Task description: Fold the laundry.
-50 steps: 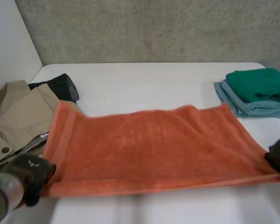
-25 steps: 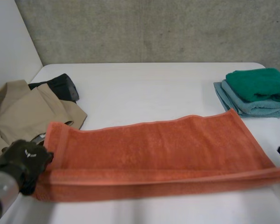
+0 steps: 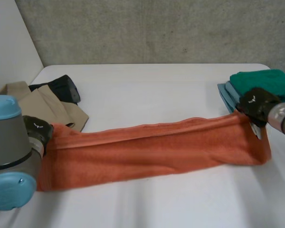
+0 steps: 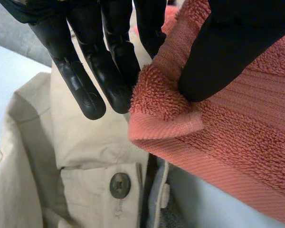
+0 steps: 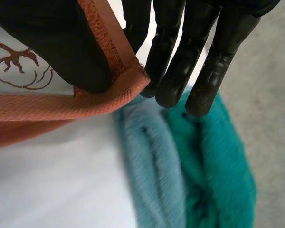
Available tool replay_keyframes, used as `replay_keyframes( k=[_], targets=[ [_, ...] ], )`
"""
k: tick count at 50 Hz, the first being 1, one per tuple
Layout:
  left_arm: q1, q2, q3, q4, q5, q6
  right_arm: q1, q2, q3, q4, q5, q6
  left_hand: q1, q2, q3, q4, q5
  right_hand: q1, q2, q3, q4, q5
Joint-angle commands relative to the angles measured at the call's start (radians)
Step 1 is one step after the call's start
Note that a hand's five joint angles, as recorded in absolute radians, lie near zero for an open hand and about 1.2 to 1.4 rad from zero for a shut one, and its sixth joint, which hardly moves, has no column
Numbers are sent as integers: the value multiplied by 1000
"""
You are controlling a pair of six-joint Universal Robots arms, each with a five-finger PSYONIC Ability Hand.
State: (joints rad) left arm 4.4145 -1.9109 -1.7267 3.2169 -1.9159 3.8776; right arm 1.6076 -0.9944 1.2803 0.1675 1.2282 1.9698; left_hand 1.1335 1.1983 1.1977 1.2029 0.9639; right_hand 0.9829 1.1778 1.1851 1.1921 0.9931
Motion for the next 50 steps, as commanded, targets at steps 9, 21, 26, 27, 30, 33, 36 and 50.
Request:
replay_keyframes(
  k=[9,21,26,27,30,33,36,50],
  targets=[
    [-9,-120,111,107,-15,2,95,252,-239,-118,73,-3,263,198,199,193,258,413,218,211,204,229],
    [-40,-143,153,135,-18,2,109,260,-289,-269,145,87,-952,-1017,-1016,-1022,-957,-808,-1003,-1011,-1018,-993],
    [-69,-51,153,135,-14,-6,98,126,-262,-270,149,286,-955,-1020,-1019,-1025,-960,-808,-1003,-1011,-1018,-993],
    [-70,-37,150,135,-12,-7,98,100,-250,-264,149,323,-955,-1020,-1019,-1025,-960,-808,-1003,-1011,-1018,-993],
    [-70,25,130,133,-9,-14,95,10,-196,-223,129,438,-955,-1020,-1019,-1025,-960,-808,-1003,-1011,-1018,-993],
    [-70,79,79,133,1,-14,84,-64,-136,-126,68,494,-955,-1020,-1019,-1025,-960,-808,-1003,-1011,-1018,-993],
    [-72,99,38,126,27,-15,36,-89,-73,-1,-1,495,-955,-1020,-1019,-1025,-960,-808,-1003,-1011,-1018,-993],
    [-41,76,-119,107,158,-10,-100,-127,281,21,-138,409,-932,-997,-996,-1001,-937,-808,-1003,-1011,-1018,-993]
  ],
)
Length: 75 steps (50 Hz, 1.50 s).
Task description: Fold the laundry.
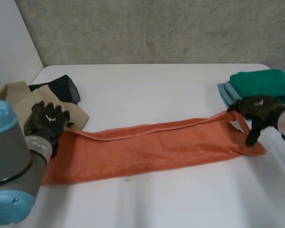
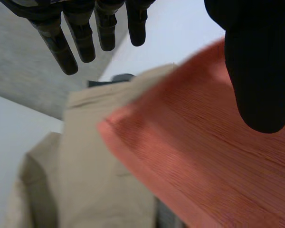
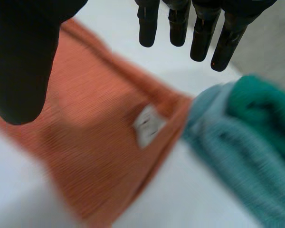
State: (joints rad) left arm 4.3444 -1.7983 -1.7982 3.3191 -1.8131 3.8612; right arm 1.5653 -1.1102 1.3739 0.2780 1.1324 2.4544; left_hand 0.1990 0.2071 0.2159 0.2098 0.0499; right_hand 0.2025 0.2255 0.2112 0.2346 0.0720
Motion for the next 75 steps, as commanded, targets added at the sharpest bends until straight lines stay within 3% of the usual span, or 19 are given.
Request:
replay_keyframes(
  k=[1,6,17,38,42,46,56,65,75],
  targets=[
    [35,-45,-43,7,60,6,-60,-11,206,-120,-40,-77,3,-5,-14,-8,-23,-28,-51,-37,-60,-72],
    [81,-119,9,51,72,8,-59,-11,238,-171,-36,-77,3,-5,-14,-8,-23,-28,-51,-37,-60,-72],
    [101,-251,144,129,66,12,-57,-11,283,-278,-43,-84,17,9,1,7,-8,100,77,91,68,56],
    [93,-242,134,155,58,3,-53,76,258,-322,-31,-178,14,6,-2,4,-11,458,435,449,426,414],
    [93,-240,131,155,58,3,-54,82,257,-322,-31,-202,14,6,-2,4,-11,680,657,672,648,636],
    [93,-237,126,154,58,3,-57,81,251,-321,-31,-204,14,6,-2,4,-11,1193,1170,1184,1161,1149],
    [92,-187,108,151,55,1,-71,30,277,-277,-20,-198,12,3,-5,1,-14,1194,1171,1185,1162,1150],
    [95,-158,96,146,43,0,-223,-63,347,-112,-22,-244,6,-2,-11,-5,-20,1194,1171,1185,1162,1150],
    [93,-144,74,145,43,0,-504,-117,367,-74,-22,-459,-3,-11,-20,-14,-28,1194,1171,1185,1162,1150]
  ],
)
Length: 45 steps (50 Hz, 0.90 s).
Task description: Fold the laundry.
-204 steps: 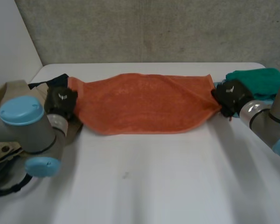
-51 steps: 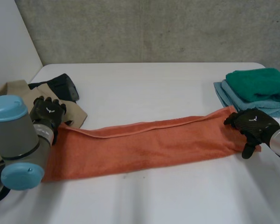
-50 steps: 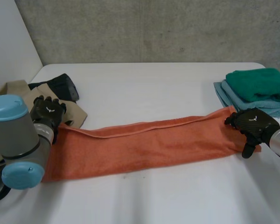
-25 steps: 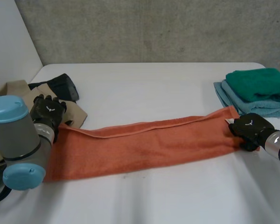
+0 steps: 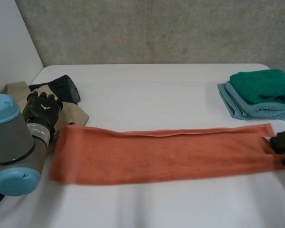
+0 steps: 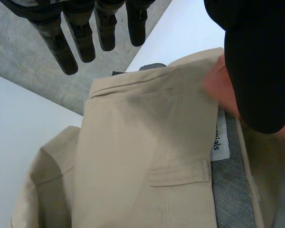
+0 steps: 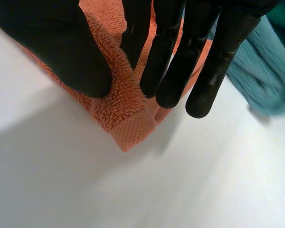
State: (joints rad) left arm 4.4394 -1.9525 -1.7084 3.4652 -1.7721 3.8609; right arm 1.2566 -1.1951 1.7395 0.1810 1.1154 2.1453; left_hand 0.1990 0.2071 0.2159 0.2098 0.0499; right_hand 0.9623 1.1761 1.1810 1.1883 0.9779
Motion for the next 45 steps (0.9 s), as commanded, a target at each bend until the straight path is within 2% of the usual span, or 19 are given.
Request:
replay_keyframes(
  k=[1,6,11,18,22,26,27,29,32,33,36,37,40,41,45],
  targets=[
    [-3,13,-19,-1,2,0,-216,-32,-3,26,-8,-165,-6,-14,-23,-17,-31,434,220,215,208,244],
    [-8,26,-25,-1,2,0,-321,-32,-35,25,-19,-249,-9,-17,-26,-20,-34,434,220,215,208,244],
    [-9,35,-30,-1,2,0,-411,-31,-96,25,-69,-335,-9,-17,-26,-20,-34,434,220,215,208,244],
    [-11,49,-36,-1,2,0,-410,-49,-124,29,-160,-337,-12,-20,-29,-23,-37,434,220,215,208,244],
    [-12,60,-36,-1,2,0,-341,-165,-95,31,-258,-306,-12,-20,-29,-23,-37,434,220,215,208,244],
    [-12,72,-36,-1,3,0,-192,-271,-74,22,-330,-228,-12,-20,-29,-23,-37,434,220,215,208,244],
    [-12,75,-37,-1,2,0,-124,-303,-72,22,-347,-202,-12,-20,-29,-23,-37,434,220,215,208,244],
    [-14,81,-37,-1,2,0,-51,-336,-69,22,-358,-179,-12,-20,-29,-23,-37,434,220,215,208,244],
    [-15,90,-37,-1,2,-1,122,-370,-66,14,-361,-151,-12,-20,-29,-23,-37,434,220,215,208,244],
    [-17,92,-37,-1,2,-1,224,-362,-64,5,-361,-147,-12,-20,-29,-23,-37,434,220,215,208,244],
    [-37,101,-36,0,2,-1,392,-327,-66,-17,-347,-148,-12,-20,-29,-23,-37,434,220,215,208,244],
    [-43,102,-34,0,0,-1,499,-284,-67,-35,-339,-153,-12,-20,-29,-23,-37,434,220,215,208,244],
    [-78,110,-26,2,-1,-3,640,-216,-71,-58,-313,-154,-15,-23,-32,-26,-40,434,220,215,208,244],
    [-87,112,-25,3,-1,-3,723,-172,-77,-69,-286,-154,-15,-23,-32,-26,-40,434,220,215,208,244],
    [-129,122,-16,6,-3,-3,866,-74,-80,-93,-223,-168,-18,-26,-35,-29,-43,434,220,215,208,244]
  ],
)
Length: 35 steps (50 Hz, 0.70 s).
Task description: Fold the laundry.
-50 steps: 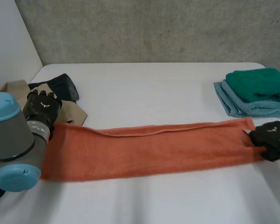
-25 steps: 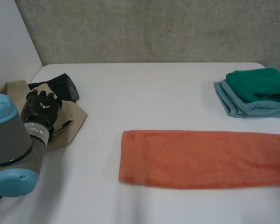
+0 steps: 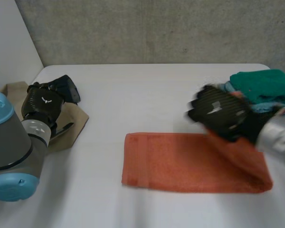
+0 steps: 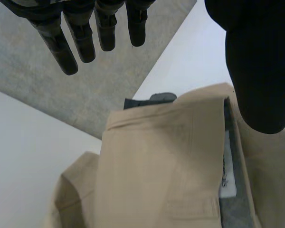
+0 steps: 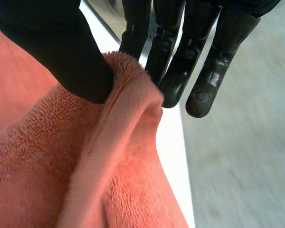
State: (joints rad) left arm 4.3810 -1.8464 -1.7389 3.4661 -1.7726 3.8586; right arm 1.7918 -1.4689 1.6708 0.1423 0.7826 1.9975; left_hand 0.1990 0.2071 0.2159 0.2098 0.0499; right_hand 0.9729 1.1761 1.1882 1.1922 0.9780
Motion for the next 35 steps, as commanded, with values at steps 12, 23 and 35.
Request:
replay_keyframes(
  k=[12,23,35],
  targets=[
    [-198,12,77,8,-15,-42,406,306,-33,-147,158,17,-21,-29,-38,-32,-46,-408,-611,-623,-627,-588],
    [-328,15,130,-1,-8,-200,267,110,-30,-213,323,563,-15,-23,-32,-26,-40,-798,-1002,-1014,-1018,-978],
    [-523,1,110,-79,31,-346,-57,30,109,-29,357,503,-12,-20,-29,-23,-37,-798,-1002,-1014,-1018,-978]
  ],
)
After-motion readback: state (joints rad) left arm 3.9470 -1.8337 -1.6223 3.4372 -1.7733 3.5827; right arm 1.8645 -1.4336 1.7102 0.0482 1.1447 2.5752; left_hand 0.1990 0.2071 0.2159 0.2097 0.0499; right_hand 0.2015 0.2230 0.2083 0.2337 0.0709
